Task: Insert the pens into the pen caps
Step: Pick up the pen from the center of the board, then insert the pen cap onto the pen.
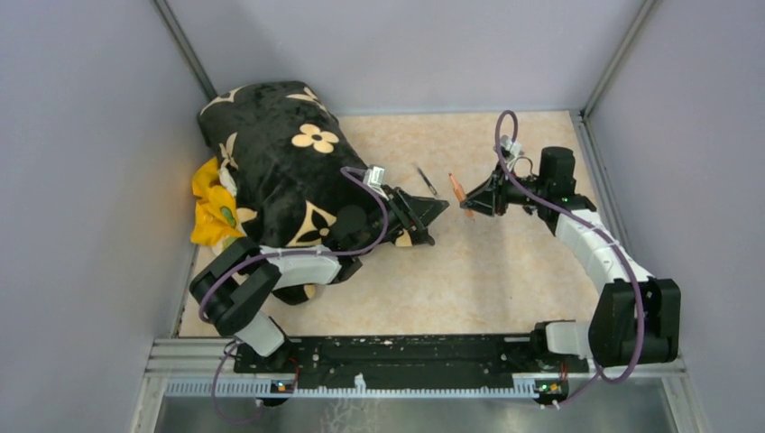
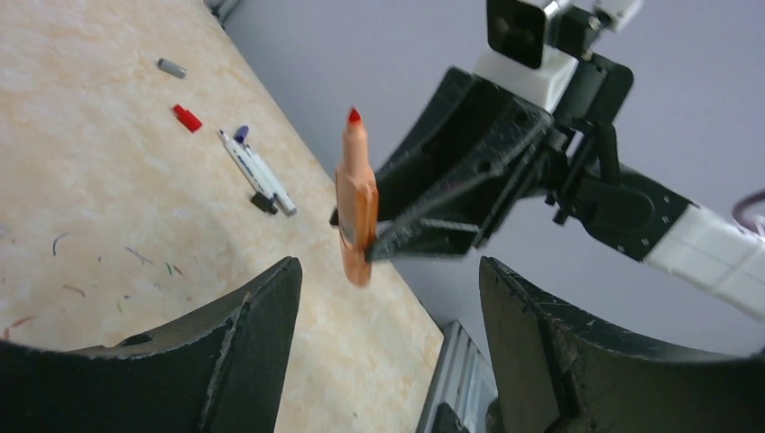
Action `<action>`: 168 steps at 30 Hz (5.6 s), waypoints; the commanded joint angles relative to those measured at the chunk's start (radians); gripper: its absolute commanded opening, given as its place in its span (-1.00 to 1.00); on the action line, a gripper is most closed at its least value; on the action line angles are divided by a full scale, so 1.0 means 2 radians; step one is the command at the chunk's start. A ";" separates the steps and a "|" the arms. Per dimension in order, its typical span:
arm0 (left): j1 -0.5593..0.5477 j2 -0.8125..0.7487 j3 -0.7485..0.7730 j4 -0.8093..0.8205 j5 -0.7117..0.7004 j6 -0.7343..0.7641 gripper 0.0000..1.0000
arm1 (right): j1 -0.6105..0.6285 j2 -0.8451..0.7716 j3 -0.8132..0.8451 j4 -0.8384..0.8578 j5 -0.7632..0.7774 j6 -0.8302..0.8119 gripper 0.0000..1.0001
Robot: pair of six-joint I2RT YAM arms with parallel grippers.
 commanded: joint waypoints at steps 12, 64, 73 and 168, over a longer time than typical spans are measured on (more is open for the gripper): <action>-0.022 0.068 0.108 -0.069 -0.102 0.014 0.14 | 0.054 -0.015 0.012 -0.013 -0.005 -0.034 -0.96; 0.018 -0.006 -0.005 0.070 -0.003 0.019 -1.00 | 0.113 0.012 -0.019 0.046 -0.105 0.011 -0.29; 0.018 -0.001 -0.010 0.084 -0.009 -0.005 -1.00 | 0.141 0.031 -0.021 0.104 -0.066 0.094 -0.23; 0.007 -0.076 0.002 -0.100 -0.081 -0.004 0.20 | 0.164 0.031 0.067 -0.106 0.053 -0.106 -1.00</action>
